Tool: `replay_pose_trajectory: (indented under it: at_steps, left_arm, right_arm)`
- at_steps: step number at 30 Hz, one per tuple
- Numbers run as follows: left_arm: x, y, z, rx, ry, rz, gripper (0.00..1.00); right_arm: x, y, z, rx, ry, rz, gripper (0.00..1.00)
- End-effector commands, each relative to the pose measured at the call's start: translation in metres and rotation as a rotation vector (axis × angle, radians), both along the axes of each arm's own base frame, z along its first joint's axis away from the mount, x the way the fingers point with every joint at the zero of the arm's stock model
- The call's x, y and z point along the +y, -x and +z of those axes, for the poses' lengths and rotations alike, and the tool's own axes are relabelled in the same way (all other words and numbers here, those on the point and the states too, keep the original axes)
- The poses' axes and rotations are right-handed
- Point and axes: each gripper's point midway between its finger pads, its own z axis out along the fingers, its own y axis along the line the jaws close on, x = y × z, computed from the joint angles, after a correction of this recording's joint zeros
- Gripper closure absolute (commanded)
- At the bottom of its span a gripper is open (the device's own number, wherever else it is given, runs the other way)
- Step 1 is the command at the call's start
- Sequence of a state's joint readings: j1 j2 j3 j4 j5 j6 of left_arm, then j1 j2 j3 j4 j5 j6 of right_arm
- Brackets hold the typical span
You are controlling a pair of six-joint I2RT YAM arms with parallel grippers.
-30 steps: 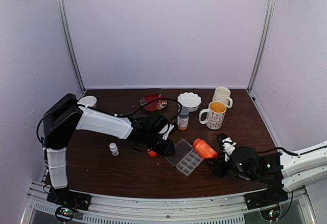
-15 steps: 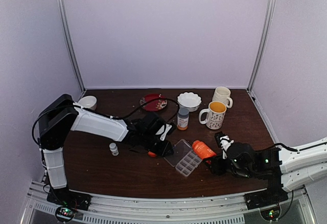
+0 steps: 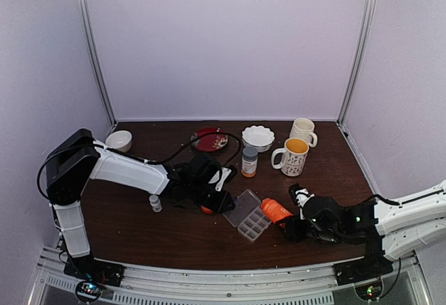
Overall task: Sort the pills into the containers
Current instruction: Pour the pill into the compartment of the pill container.
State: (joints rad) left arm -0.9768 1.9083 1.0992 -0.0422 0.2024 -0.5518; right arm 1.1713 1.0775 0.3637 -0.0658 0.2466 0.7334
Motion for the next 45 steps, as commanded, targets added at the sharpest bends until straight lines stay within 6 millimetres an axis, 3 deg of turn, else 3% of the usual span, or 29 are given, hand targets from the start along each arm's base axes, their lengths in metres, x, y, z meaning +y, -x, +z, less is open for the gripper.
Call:
replay_pose_trajectory:
  at_steps: [1,4,9,13,18,22,26,30,33,36,41,45]
  left_arm:
    - [-0.006,-0.01,0.022,-0.056,0.074,0.015,0.81]
    - [-0.006,-0.01,0.023,-0.058,0.076,0.016,0.81]
    - [-0.005,-0.01,0.022,-0.057,0.075,0.018,0.81]
    - [-0.005,-0.01,0.023,-0.06,0.075,0.018,0.82]
    - [-0.005,-0.01,0.022,-0.058,0.076,0.019,0.82]
    - [-0.005,-0.01,0.022,-0.059,0.075,0.02,0.81]
    - [-0.005,-0.01,0.021,-0.057,0.073,0.022,0.81]
    - [-0.005,-0.01,0.021,-0.056,0.072,0.021,0.81]
    - [-0.005,-0.009,0.02,-0.055,0.071,0.02,0.81]
    - [-0.005,-0.01,0.021,-0.056,0.072,0.021,0.81]
    - [-0.005,-0.01,0.021,-0.056,0.073,0.02,0.81]
    - [-0.005,-0.01,0.021,-0.056,0.072,0.02,0.81]
  right_arm:
    - [0.008,-0.003,0.016,-0.012,-0.037,0.002,1.0]
    - [0.004,-0.003,0.012,-0.014,-0.029,-0.001,1.0]
    - [0.005,0.0,0.03,-0.051,-0.103,0.014,1.0]
    - [-0.009,-0.002,0.019,-0.039,-0.038,-0.022,1.0]
    - [0.0,0.004,0.025,-0.016,-0.031,0.038,1.0]
    - [-0.004,0.004,0.013,0.001,0.033,0.035,1.0]
    - [0.004,0.004,0.023,-0.004,-0.003,0.053,1.0]
    - [-0.001,0.003,0.011,0.021,0.066,0.034,1.0]
    - [0.005,0.006,0.015,0.032,0.065,0.062,1.0]
    - [-0.001,0.004,0.013,0.028,0.077,0.036,1.0]
    - [0.0,0.002,0.032,-0.021,-0.005,0.031,1.0]
    - [-0.009,0.0,0.022,0.011,0.076,0.014,1.0]
